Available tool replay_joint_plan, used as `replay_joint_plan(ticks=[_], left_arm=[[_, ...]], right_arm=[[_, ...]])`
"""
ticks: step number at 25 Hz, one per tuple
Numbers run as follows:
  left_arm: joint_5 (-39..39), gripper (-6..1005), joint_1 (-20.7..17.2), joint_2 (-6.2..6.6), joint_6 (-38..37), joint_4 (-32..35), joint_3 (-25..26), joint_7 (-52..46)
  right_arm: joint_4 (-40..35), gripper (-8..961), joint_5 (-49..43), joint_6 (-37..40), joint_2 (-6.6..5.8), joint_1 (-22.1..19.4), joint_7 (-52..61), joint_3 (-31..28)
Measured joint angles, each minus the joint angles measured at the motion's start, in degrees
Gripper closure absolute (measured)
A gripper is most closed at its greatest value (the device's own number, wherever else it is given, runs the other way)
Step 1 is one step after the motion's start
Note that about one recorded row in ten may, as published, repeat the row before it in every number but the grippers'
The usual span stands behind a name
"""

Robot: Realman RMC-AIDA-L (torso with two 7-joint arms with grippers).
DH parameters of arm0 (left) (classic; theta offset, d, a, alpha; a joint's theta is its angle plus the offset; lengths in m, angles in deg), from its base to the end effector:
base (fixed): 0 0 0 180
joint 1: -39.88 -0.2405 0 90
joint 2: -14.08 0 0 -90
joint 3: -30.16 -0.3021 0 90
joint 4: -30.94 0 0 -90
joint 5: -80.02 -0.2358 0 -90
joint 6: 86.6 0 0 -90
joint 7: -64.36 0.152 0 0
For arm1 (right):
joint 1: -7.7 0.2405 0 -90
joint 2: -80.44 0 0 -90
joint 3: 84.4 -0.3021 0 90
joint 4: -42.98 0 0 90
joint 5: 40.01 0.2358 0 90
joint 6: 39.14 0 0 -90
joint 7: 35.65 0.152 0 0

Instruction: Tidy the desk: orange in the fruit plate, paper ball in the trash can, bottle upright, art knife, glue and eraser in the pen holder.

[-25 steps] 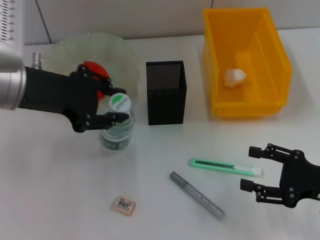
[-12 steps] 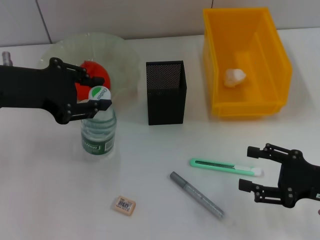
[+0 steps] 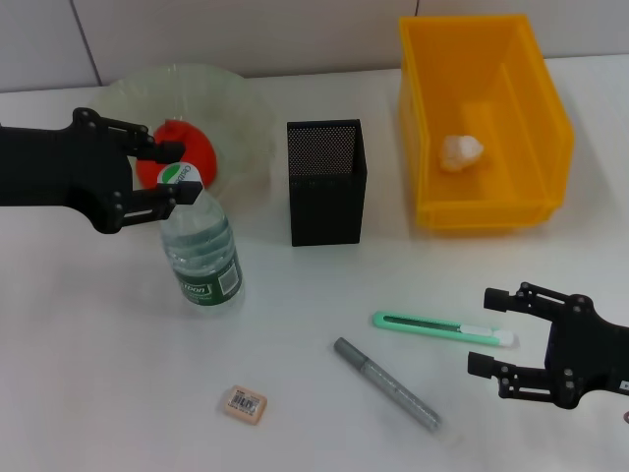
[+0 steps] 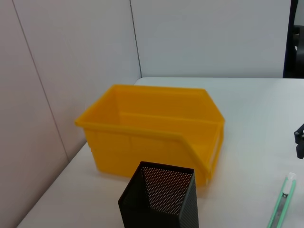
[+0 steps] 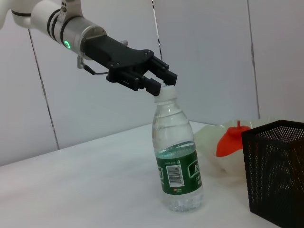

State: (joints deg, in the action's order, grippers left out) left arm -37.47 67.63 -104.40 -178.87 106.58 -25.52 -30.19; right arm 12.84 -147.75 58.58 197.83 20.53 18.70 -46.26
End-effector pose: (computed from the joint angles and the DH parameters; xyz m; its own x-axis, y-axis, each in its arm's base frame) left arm -0.2197 0.3930 0.0408 0.9762 0.0573 0.2090 0.1217 -0.9430 -0.3097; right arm 0.3927 0.2485 -0.0256 0.7711 -0.2173 -0.5985 -0.4334 -0.8678 -0.2433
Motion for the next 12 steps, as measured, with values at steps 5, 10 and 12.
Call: replay_joint_plan(ticks=[5, 10, 12], left_arm=[[0.62, 584, -0.49, -0.07, 0.04, -0.02, -0.31, 0.68], [3.61, 594, -1.30, 0.03, -0.18, 0.47, 0.24, 2.53], [4.13, 598, -1.42, 0.10, -0.18, 0.49, 0.42, 2.77]], right_arm=[[0.00, 136, -0.02, 0.01, -0.02, 0.00, 0.00, 0.00], [0.00, 137, -0.02, 0.01, -0.05, 0.00, 0.00, 0.00], [0.00, 137, -0.02, 0.02, -0.06, 0.00, 0.00, 0.00]])
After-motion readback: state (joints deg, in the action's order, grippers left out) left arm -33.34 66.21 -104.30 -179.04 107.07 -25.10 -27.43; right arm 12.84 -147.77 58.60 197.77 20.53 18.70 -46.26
